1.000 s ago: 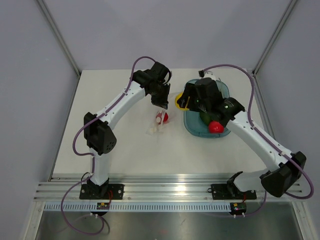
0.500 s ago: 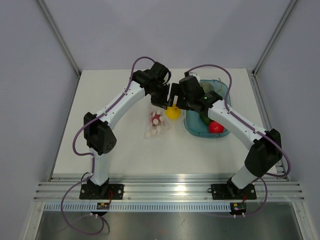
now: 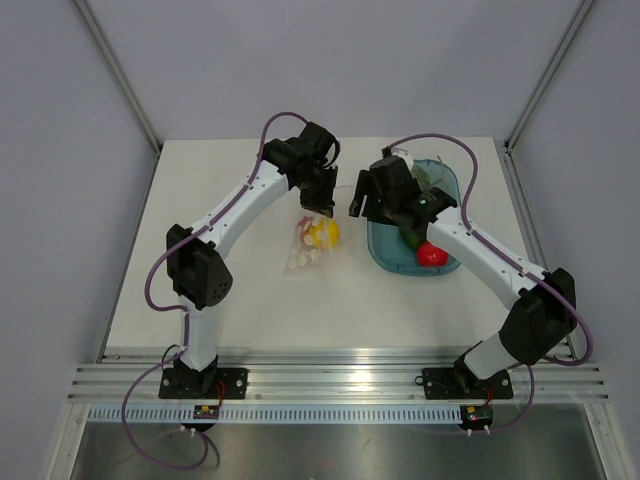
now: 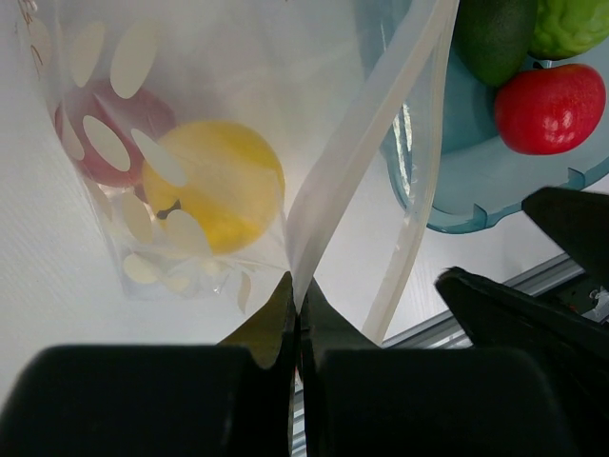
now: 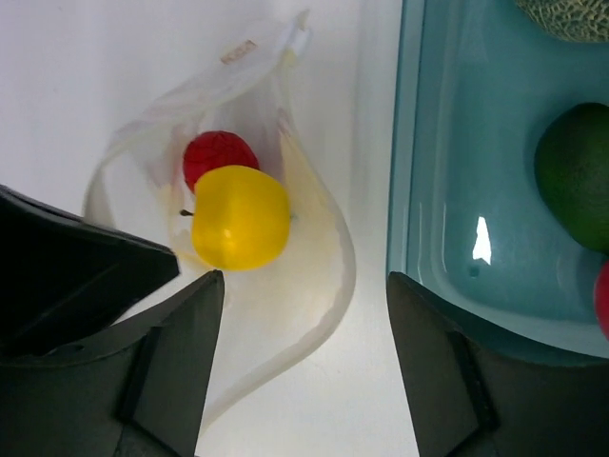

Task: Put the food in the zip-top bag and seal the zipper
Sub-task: Adjust the zipper food storage bag at the center of the board.

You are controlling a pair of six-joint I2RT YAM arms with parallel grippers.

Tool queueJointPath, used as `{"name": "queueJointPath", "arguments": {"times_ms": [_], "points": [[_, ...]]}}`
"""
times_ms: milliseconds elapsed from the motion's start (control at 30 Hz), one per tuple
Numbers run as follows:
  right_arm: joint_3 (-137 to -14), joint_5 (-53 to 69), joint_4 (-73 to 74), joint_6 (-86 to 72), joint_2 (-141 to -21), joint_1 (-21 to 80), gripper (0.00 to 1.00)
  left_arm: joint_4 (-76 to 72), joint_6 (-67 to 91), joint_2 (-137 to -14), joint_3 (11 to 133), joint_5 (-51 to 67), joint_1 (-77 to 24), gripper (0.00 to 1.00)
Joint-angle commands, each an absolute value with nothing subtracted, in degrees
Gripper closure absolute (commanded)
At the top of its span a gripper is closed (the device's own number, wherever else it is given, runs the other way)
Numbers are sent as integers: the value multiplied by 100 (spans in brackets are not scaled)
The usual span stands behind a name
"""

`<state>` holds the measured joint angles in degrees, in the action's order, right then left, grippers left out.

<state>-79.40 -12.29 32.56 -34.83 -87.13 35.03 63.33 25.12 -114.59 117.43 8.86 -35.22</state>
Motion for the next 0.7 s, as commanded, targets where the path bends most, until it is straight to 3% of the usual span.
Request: {"name": "queueJointPath", "arguments": {"times_ms": [0, 100, 200, 267, 333, 367, 467, 667], "points": [[-7743, -976, 3252, -3542, -8815, 3436, 22, 6223, 2522, -11443, 11988, 1019, -3489, 100], [-7638, -836, 3217, -3595, -9017, 3428, 21, 6231, 2522, -11452, 11988, 1020, -3480, 100], [-7515, -547, 3041, -3682, -9149, 3436, 27, 6223, 2531, -11435, 11962, 1011, -3463, 100], [-7471, -353, 2832, -3709, -9289, 3428, 36, 6231, 2522, -11417, 11962, 1011, -3454, 100], [-7488, -97, 2620, -3709, -9421, 3428, 49, 6223, 2514, -11408, 11962, 1019, -3454, 100], [-7567, -71, 2628, -3683, -9587, 3428, 67, 6223, 2514, -11391, 11971, 1020, -3454, 100], [-8216, -323, 2969, -3446, -9773, 3419, 100, 6310, 2435, -11391, 12049, 1011, -3393, 100], [-9281, -344, 2945, -3059, -9090, 3419, 100, 6724, 2329, -10996, 12770, 756, -3042, 100]]}}
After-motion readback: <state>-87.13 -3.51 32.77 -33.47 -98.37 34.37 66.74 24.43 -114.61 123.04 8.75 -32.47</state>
